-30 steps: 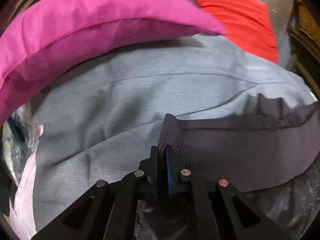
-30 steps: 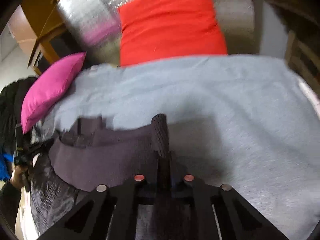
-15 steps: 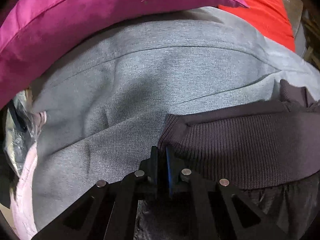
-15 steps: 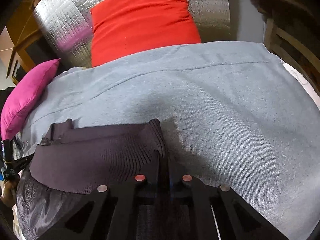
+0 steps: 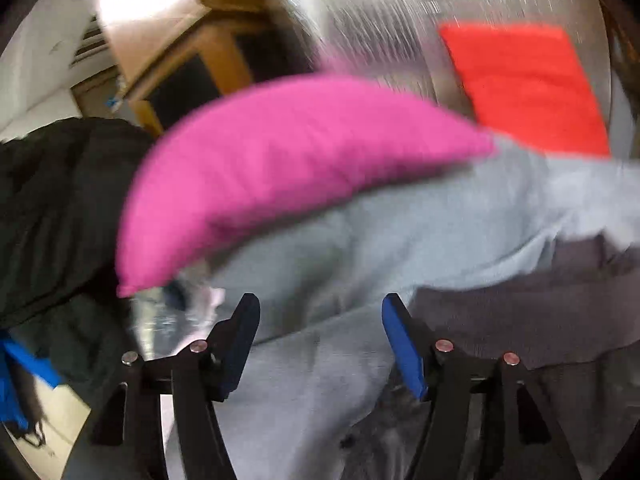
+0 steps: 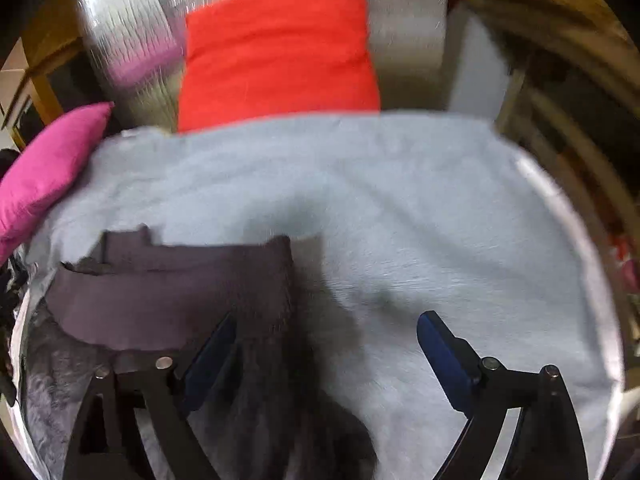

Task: Fold large clothes

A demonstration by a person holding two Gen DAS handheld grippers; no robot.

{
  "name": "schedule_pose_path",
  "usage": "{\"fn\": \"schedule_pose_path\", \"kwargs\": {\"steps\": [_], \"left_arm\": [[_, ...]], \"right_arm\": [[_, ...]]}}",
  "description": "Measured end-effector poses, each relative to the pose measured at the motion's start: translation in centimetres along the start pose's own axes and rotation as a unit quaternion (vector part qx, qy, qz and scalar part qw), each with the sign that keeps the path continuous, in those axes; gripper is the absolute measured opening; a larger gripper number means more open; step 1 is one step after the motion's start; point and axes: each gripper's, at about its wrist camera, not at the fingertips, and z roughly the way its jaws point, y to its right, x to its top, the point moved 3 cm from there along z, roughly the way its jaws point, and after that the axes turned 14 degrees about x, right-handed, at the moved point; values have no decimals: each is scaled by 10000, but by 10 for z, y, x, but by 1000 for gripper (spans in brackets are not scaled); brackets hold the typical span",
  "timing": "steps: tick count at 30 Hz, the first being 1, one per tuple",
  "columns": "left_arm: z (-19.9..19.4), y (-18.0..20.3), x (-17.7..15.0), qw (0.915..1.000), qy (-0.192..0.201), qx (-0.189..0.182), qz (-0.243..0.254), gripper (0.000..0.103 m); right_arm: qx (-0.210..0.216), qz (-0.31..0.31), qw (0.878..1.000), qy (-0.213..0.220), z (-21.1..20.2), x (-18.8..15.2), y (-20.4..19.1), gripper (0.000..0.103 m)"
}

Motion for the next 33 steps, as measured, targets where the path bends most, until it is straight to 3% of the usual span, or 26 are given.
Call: {"fn": "schedule_pose_path", "kwargs": {"steps": [3, 5, 9, 11, 14, 18, 22, 24, 32, 33], "left_arm": [[-42, -21, -7, 9990, 209, -263, -290, 68], [-82, -25, -32, 9968, 367, -518, -495, 76], [-143, -1, -94, 9918, 477, -983, -669, 78], [-158, 19, -120, 9922, 546, -917, -648, 78], [-160, 50, -144, 9949, 556, -721, -444, 78], [-137, 77, -167, 9991, 340, -256, -28, 79], [-117, 83, -173, 9994, -46, -344, 40, 80], [-114, 88, -175, 9993, -108, -349, 125, 81], [-110, 94, -176, 9990, -191, -341, 201, 82], [-112, 89, -173, 9986, -202, -467, 146, 81]], "right_arm": [[324, -365, 9974, 534, -54, -25, -43, 94], [524, -591, 9941, 745, -73, -51, -73, 94], [591, -828, 9865, 1281, -94, -128, -133, 94], [500, -756, 9854, 1441, -87, -160, -151, 94], [26, -989, 9826, 1572, -65, -188, -166, 94], [-323, -1070, 9845, 1349, -31, -207, -163, 94], [-508, -936, 9888, 1044, -10, -202, -148, 95], [-637, -979, 9893, 878, -1, -199, -143, 100], [-799, -988, 9892, 725, 3, -203, -141, 102], [-775, -966, 9899, 693, 1, -201, -140, 102]]}}
